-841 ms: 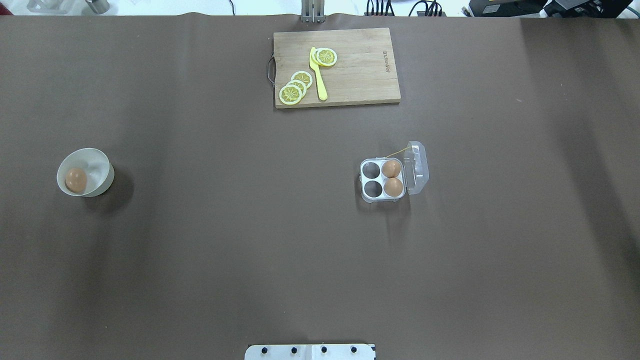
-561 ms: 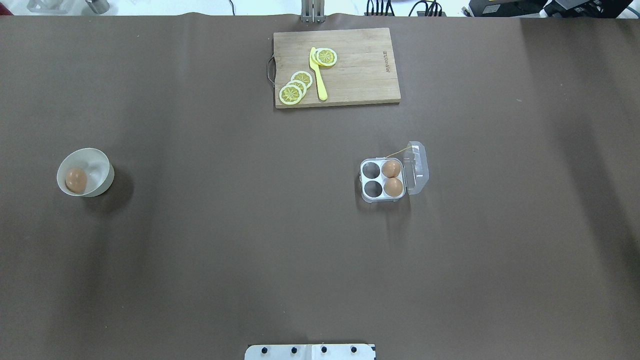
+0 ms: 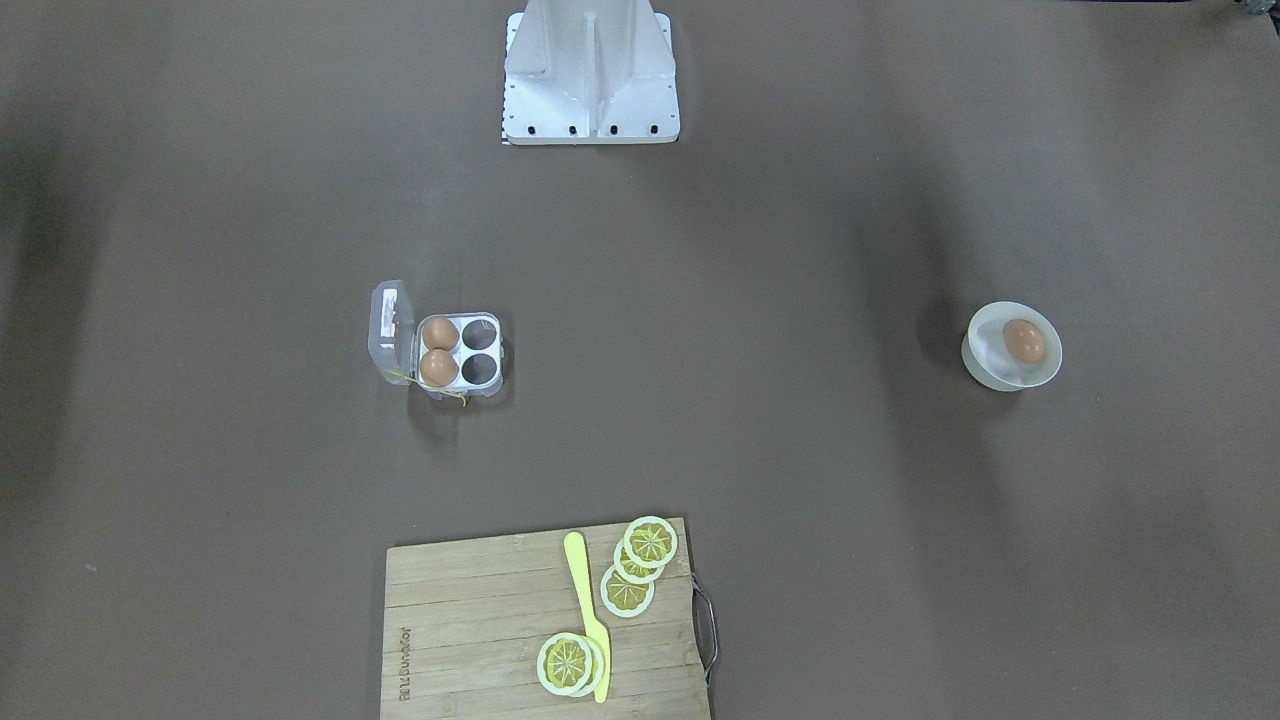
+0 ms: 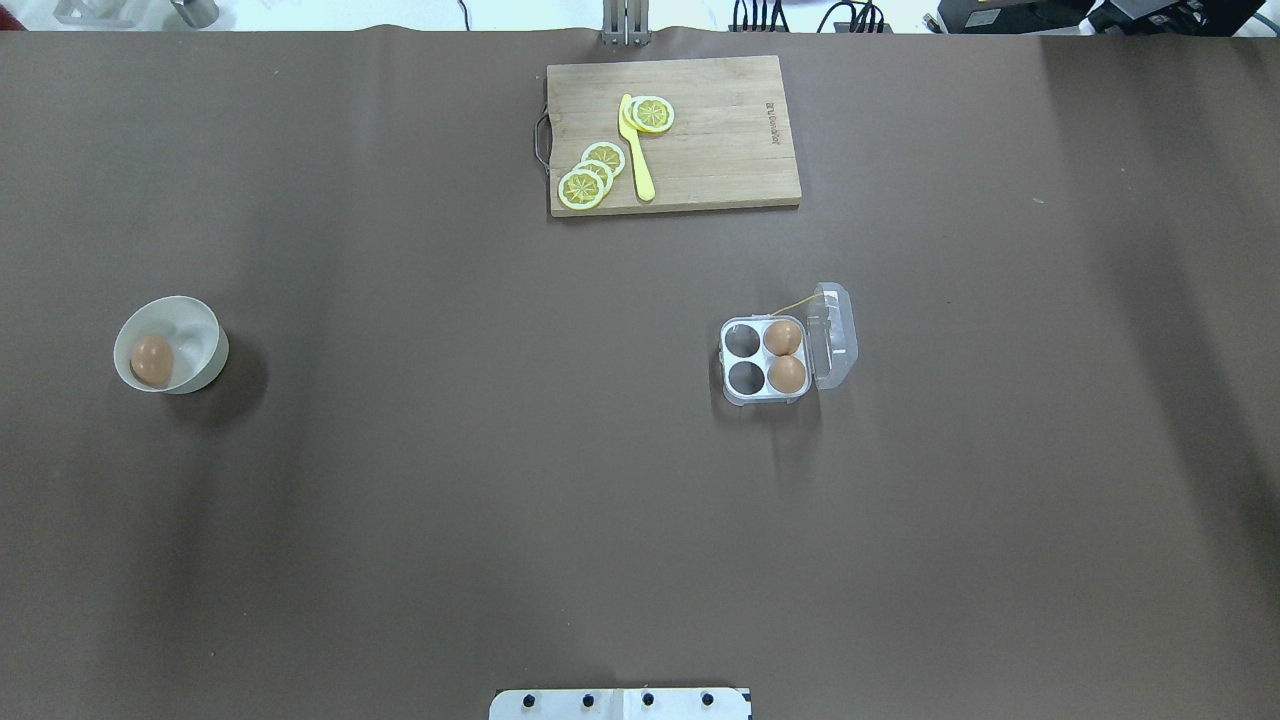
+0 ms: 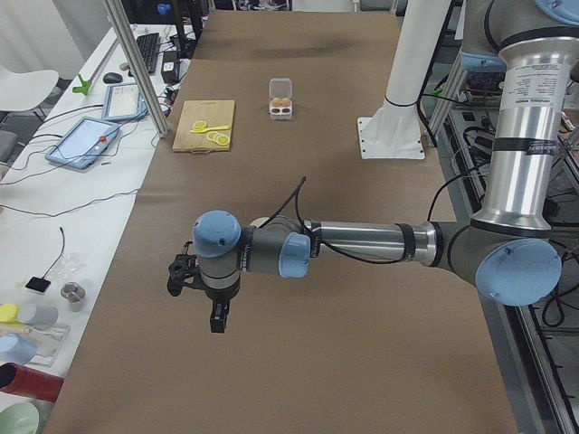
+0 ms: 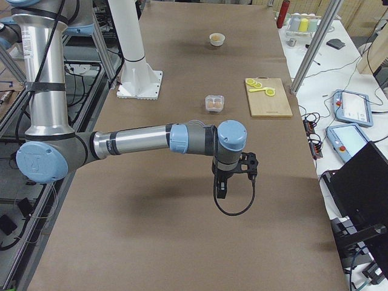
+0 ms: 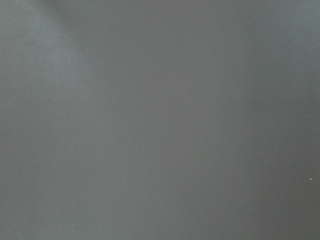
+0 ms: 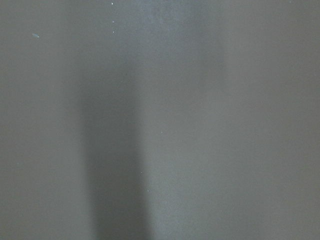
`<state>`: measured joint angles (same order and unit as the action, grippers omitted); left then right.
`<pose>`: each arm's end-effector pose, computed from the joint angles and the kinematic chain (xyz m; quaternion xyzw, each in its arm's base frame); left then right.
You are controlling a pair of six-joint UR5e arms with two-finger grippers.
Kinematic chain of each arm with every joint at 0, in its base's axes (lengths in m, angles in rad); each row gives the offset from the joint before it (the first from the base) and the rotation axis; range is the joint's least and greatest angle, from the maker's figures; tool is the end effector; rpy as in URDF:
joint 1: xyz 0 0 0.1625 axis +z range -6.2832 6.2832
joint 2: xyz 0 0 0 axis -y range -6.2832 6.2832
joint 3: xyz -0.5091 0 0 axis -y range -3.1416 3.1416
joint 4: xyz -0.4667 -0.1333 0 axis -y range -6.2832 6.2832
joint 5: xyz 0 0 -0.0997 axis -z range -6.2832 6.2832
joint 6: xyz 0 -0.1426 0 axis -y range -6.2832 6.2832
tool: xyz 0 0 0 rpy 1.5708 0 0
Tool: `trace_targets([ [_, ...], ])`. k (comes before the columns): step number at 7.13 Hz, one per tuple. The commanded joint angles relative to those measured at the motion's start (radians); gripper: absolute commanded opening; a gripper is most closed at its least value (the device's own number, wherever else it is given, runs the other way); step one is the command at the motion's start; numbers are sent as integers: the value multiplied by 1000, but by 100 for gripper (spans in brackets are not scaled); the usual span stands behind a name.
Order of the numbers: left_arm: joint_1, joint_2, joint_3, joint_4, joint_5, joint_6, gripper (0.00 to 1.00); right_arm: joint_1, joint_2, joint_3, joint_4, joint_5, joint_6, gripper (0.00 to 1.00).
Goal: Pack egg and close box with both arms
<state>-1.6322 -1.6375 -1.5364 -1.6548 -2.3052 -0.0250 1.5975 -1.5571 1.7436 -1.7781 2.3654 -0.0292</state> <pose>-0.0752 -0.6082 0.7489 0.0608 0.3574 -0.0194 0.9318 0.0466 -0.5621 0.6870 0.0012 -0.3870 0.0029 0.9221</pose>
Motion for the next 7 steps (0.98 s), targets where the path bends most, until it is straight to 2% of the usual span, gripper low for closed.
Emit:
trace_targets([
  [1,2,1,2,1,1,0,98,1,0,4,-3,0,0,100],
  [7,11,-2,-4,3,0,-9,98,1,5,10,-7,8,2,100],
])
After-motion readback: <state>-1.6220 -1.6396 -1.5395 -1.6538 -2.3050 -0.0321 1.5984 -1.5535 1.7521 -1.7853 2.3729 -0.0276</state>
